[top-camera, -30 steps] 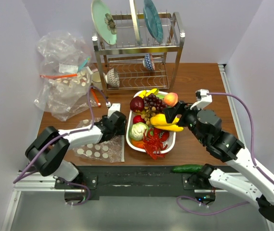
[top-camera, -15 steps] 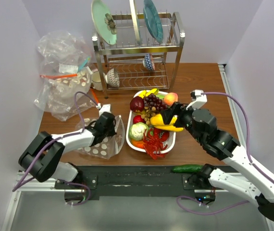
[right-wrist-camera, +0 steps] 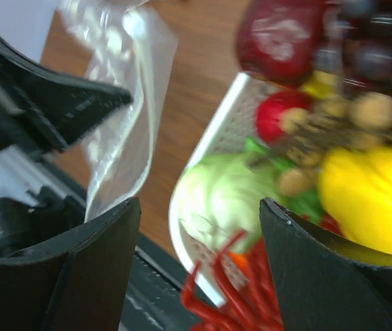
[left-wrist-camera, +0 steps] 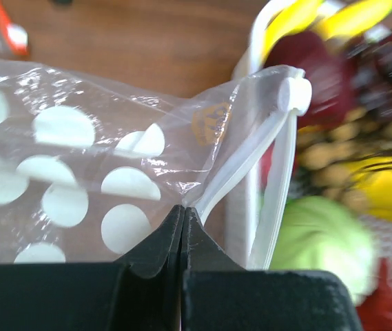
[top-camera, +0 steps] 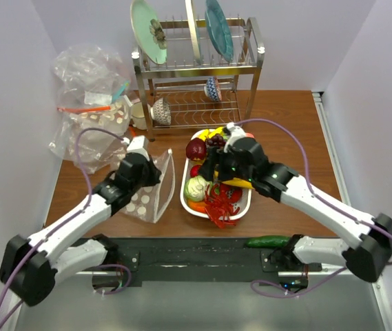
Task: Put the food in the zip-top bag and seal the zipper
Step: Pick up the zipper food storage bag at the center of the board.
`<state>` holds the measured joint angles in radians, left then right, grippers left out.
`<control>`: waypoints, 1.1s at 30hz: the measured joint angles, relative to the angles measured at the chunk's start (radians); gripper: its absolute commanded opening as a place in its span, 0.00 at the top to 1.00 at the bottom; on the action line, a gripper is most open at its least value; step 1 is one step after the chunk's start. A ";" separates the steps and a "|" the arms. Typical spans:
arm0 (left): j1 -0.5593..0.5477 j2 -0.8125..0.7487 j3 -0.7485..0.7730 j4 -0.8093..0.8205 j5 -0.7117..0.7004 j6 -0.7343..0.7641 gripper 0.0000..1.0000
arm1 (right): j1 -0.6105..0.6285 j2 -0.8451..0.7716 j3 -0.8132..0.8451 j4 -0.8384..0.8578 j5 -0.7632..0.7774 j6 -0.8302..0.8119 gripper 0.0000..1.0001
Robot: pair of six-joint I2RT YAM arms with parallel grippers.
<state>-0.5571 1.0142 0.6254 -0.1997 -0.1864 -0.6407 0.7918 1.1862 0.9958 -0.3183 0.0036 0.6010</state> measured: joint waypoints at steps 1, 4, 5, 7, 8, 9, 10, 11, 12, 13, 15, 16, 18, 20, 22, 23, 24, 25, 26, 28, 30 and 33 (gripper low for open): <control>0.000 -0.027 0.029 -0.019 0.000 0.002 1.00 | 0.001 0.034 0.014 0.014 -0.031 0.001 0.28; 0.001 -0.082 0.105 -0.069 0.000 0.007 1.00 | 0.013 0.116 0.051 0.054 -0.105 0.002 0.30; 0.001 -0.092 0.120 -0.080 0.000 0.007 1.00 | 0.019 0.134 0.061 0.063 -0.120 0.002 0.30; 0.001 -0.110 0.149 -0.109 0.000 0.008 1.00 | 0.036 0.173 0.092 0.076 -0.151 0.000 0.30; 0.001 -0.117 0.158 -0.121 0.000 0.009 1.00 | 0.048 0.193 0.111 0.081 -0.162 -0.003 0.30; 0.001 -0.122 0.164 -0.133 0.000 0.010 1.00 | 0.058 0.206 0.125 0.087 -0.172 -0.004 0.30; 0.001 -0.125 0.170 -0.145 0.000 0.010 1.00 | 0.074 0.219 0.141 0.098 -0.180 -0.007 0.30; 0.001 -0.124 0.175 -0.155 -0.001 0.010 1.00 | 0.088 0.229 0.152 0.106 -0.183 -0.010 0.30; 0.001 -0.124 0.178 -0.163 -0.002 0.010 1.00 | 0.100 0.232 0.158 0.112 -0.184 -0.012 0.30; 0.001 -0.122 0.181 -0.172 -0.003 0.011 1.00 | 0.115 0.233 0.164 0.117 -0.183 -0.015 0.30; 0.001 -0.119 0.183 -0.186 -0.004 0.014 1.00 | 0.140 0.233 0.169 0.128 -0.181 -0.020 0.31; 0.001 -0.117 0.183 -0.191 -0.004 0.014 1.00 | 0.150 0.233 0.170 0.131 -0.178 -0.022 0.31; 0.001 -0.117 0.183 -0.192 -0.004 0.015 1.00 | 0.163 0.235 0.171 0.132 -0.167 -0.026 0.38; 0.001 -0.119 0.185 -0.193 -0.004 0.016 1.00 | 0.167 0.245 0.176 0.132 -0.148 -0.032 0.40; 0.001 -0.119 0.190 -0.195 -0.004 0.016 1.00 | 0.167 0.270 0.188 0.134 -0.130 -0.033 0.41; 0.001 -0.119 0.192 -0.195 -0.004 0.016 1.00 | 0.167 0.286 0.190 0.140 -0.126 -0.033 0.41; 0.001 -0.120 0.193 -0.196 -0.004 0.016 1.00 | 0.167 0.301 0.192 0.143 -0.121 -0.032 0.43; 0.001 -0.121 0.193 -0.199 -0.003 0.016 1.00 | 0.167 0.321 0.192 0.148 -0.114 -0.032 0.46; 0.001 -0.122 0.194 -0.200 -0.003 0.016 1.00 | 0.167 0.336 0.192 0.150 -0.107 -0.032 0.51; 0.001 -0.126 0.195 -0.203 -0.002 0.016 1.00 | 0.169 0.367 0.193 0.155 -0.098 -0.027 0.70; 0.001 -0.129 0.198 -0.206 0.000 0.016 1.00 | 0.171 0.389 0.193 0.156 -0.088 -0.024 0.84; 0.001 -0.130 0.202 -0.208 0.003 0.017 0.95 | 0.171 0.399 0.193 0.153 -0.062 -0.016 1.00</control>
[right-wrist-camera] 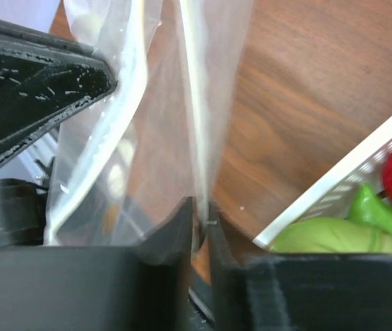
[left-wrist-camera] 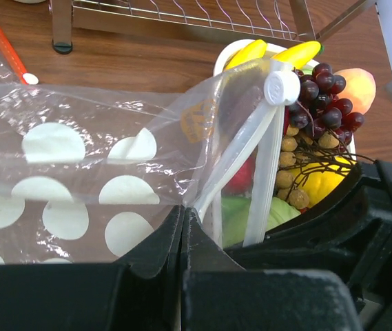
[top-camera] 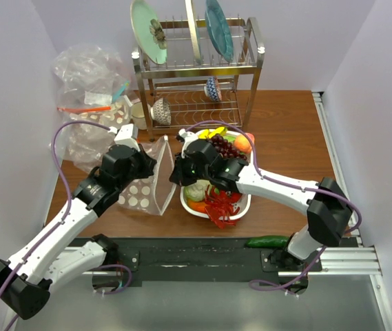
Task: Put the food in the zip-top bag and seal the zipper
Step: Open the zipper of the food storage bag at the center of the board.
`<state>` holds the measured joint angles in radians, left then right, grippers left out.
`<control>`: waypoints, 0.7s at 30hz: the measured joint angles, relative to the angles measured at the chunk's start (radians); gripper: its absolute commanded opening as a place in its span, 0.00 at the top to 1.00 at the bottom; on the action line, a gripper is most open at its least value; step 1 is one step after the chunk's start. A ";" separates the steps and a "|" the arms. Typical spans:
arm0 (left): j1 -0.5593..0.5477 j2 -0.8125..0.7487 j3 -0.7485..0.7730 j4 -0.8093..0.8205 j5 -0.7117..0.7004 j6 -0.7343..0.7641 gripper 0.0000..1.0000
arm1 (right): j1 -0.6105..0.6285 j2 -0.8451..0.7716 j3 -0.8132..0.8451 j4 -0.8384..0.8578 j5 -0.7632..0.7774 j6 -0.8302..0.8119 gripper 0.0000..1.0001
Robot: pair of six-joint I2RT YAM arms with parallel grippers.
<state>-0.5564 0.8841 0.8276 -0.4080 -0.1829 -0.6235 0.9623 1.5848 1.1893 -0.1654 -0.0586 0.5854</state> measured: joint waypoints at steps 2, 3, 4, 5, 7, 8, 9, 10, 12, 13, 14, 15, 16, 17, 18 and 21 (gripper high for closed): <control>0.000 0.000 0.003 -0.005 0.003 0.008 0.66 | 0.000 -0.002 0.003 0.000 0.019 0.005 1.00; 0.000 0.001 0.004 -0.006 0.004 0.009 0.54 | 0.000 -0.002 0.006 -0.005 0.029 0.006 1.00; 0.000 0.002 0.008 -0.013 0.007 0.014 0.36 | 0.000 -0.002 0.010 -0.010 0.041 0.006 1.00; 0.000 0.004 0.014 -0.024 0.013 0.025 0.31 | 0.000 -0.002 0.018 -0.022 0.050 0.006 1.00; 0.000 0.005 0.021 -0.035 0.026 0.046 0.24 | 0.000 -0.002 0.039 -0.051 0.061 0.006 1.00; 0.000 0.005 0.024 -0.039 0.034 0.053 0.24 | 0.000 -0.002 0.051 -0.063 0.066 0.006 1.00; 0.000 0.005 0.029 -0.045 0.047 0.064 0.24 | 0.000 -0.002 0.063 -0.070 0.068 0.006 1.00; 0.000 0.006 0.031 -0.047 0.053 0.070 0.24 | 0.000 -0.002 0.074 -0.077 0.069 0.006 1.00; -0.003 0.008 0.043 -0.058 0.076 0.087 0.25 | 0.000 -0.002 0.107 -0.108 0.071 0.006 1.00; -0.009 0.010 0.049 -0.063 0.082 0.094 0.26 | 0.000 -0.002 0.122 -0.121 0.073 0.006 1.00; -0.018 0.013 0.054 -0.066 0.085 0.097 0.27 | 0.000 -0.002 0.141 -0.136 0.076 0.006 1.00; -0.032 0.016 0.059 -0.067 0.086 0.101 0.29 | 0.000 -0.002 0.158 -0.147 0.077 0.007 1.00; -0.051 0.020 0.063 -0.069 0.084 0.106 0.32 | 0.000 -0.002 0.172 -0.154 0.077 0.008 1.00; -0.070 0.023 0.067 -0.074 0.080 0.112 0.33 | 0.000 -0.002 0.181 -0.161 0.085 0.010 1.00; -0.085 0.026 0.069 -0.074 0.075 0.114 0.34 | -0.002 -0.002 0.184 -0.167 0.087 0.013 1.00; -0.109 0.037 0.072 -0.073 0.069 0.123 0.34 | -0.002 -0.002 0.184 -0.188 0.090 0.026 1.00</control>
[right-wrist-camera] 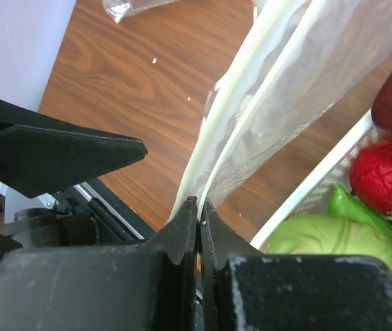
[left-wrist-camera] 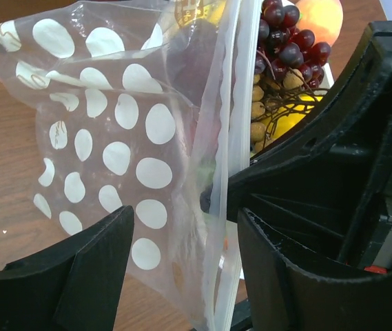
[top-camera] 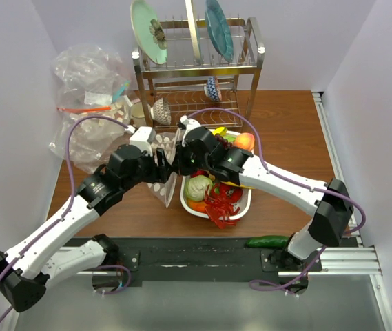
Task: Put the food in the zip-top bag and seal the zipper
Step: Open the zipper of the food storage bag at the center of the board.
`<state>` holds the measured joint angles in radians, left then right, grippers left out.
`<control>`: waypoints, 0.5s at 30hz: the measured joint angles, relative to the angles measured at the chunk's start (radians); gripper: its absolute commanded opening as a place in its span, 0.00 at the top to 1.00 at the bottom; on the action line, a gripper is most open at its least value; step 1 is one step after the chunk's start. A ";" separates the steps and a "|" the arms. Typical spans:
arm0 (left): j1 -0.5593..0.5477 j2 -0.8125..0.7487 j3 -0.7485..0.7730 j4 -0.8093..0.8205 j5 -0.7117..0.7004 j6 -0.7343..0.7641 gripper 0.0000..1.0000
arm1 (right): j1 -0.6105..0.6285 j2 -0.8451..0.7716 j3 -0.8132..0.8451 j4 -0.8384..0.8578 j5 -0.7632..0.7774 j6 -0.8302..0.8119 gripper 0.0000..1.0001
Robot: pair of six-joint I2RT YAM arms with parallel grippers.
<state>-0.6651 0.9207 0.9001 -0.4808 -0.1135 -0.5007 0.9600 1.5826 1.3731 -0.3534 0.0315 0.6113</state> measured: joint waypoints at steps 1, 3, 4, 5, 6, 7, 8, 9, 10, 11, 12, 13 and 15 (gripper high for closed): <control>-0.005 0.002 0.000 0.000 -0.001 0.003 0.34 | 0.000 0.000 0.000 -0.007 0.001 0.004 1.00; -0.009 0.002 0.000 -0.002 -0.001 0.012 0.35 | 0.000 0.000 0.000 -0.014 0.002 0.011 1.00; -0.011 0.002 0.001 -0.005 -0.001 0.016 0.35 | 0.001 0.000 0.002 -0.021 0.002 0.014 1.00; -0.012 0.002 0.003 -0.010 0.000 0.022 0.36 | 0.002 0.000 0.002 -0.023 0.002 0.017 1.00; -0.014 0.002 0.005 -0.017 0.001 0.026 0.36 | 0.002 0.000 0.002 -0.026 0.002 0.019 1.00; -0.016 0.002 0.008 -0.023 0.002 0.034 0.36 | 0.002 0.000 0.003 -0.027 0.002 0.022 1.00; -0.017 0.003 0.010 -0.027 0.002 0.039 0.36 | 0.002 0.000 0.005 -0.029 0.002 0.024 1.00; -0.019 0.005 0.014 -0.035 0.003 0.048 0.36 | 0.002 0.000 0.007 -0.031 0.002 0.027 1.00; -0.021 0.006 0.016 -0.040 0.003 0.052 0.35 | 0.002 0.000 0.009 -0.031 0.003 0.029 1.00; -0.023 0.009 0.018 -0.047 0.003 0.058 0.35 | 0.002 0.000 0.011 -0.034 0.004 0.031 1.00; -0.025 0.012 0.019 -0.053 0.005 0.066 0.34 | 0.002 0.000 0.015 -0.039 0.006 0.032 1.00; -0.027 0.013 0.019 -0.060 0.008 0.071 0.34 | 0.002 0.000 0.018 -0.042 0.005 0.035 1.00; -0.032 0.013 0.019 -0.067 0.017 0.080 0.34 | 0.002 0.000 0.027 -0.043 0.005 0.039 1.00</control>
<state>-0.6975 0.9340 0.9192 -0.5476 -0.0963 -0.4202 0.9623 1.5829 1.3998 -0.3965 0.0364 0.6498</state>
